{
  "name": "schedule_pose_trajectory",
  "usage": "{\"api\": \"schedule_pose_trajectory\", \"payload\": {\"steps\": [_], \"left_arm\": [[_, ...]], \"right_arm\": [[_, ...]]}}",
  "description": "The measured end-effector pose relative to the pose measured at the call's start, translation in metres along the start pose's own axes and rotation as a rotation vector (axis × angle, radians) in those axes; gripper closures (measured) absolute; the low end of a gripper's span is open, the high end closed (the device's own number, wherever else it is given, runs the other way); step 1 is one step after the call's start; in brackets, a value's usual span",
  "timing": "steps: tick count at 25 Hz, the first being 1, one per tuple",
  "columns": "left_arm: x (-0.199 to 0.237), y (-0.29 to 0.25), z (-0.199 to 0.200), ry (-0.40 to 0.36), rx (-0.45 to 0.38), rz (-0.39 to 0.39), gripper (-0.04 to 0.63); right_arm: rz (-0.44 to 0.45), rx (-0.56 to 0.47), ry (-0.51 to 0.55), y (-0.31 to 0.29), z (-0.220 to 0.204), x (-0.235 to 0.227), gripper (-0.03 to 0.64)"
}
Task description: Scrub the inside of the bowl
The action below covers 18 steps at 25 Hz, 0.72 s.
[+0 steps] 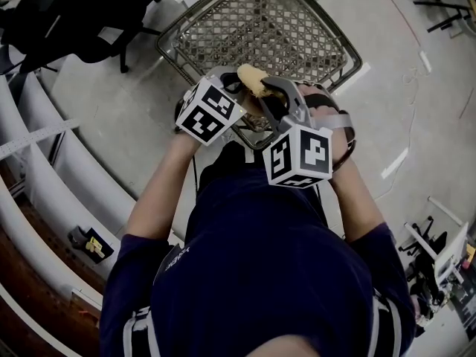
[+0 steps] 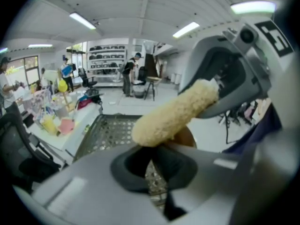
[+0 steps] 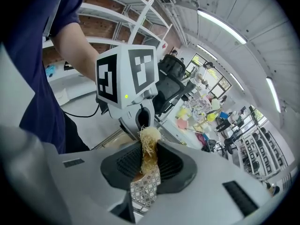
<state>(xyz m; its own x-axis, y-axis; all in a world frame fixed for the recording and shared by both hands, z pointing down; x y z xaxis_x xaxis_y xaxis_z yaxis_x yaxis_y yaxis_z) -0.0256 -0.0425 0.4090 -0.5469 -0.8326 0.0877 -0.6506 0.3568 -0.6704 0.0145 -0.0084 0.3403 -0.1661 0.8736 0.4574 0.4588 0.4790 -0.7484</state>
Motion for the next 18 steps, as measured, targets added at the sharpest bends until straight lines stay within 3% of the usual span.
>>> {"api": "schedule_pose_trajectory", "payload": {"steps": [8,18], "left_arm": [[0.03,0.011,-0.005,0.079,-0.02,0.078,0.583],[0.054,0.02,-0.006,0.191,-0.074,0.129,0.583]], "right_arm": [[-0.025,0.068,-0.117,0.009,-0.039,-0.014,0.546],[-0.007,0.089,-0.194,0.018,-0.056,-0.003,0.546]]}}
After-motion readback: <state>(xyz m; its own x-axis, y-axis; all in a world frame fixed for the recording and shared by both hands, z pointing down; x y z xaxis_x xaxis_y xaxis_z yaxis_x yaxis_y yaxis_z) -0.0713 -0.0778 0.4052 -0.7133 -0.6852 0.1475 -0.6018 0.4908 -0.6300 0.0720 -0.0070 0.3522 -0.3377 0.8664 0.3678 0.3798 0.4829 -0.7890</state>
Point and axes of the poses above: the fingertips, and each gripper's own axes: y backward along the fingers, x to its left, z out of its top, the point moved 4 cm from there along y, backward along the fingers, and after that the axes turned 1 degree about -x, right-handed, at the moved point
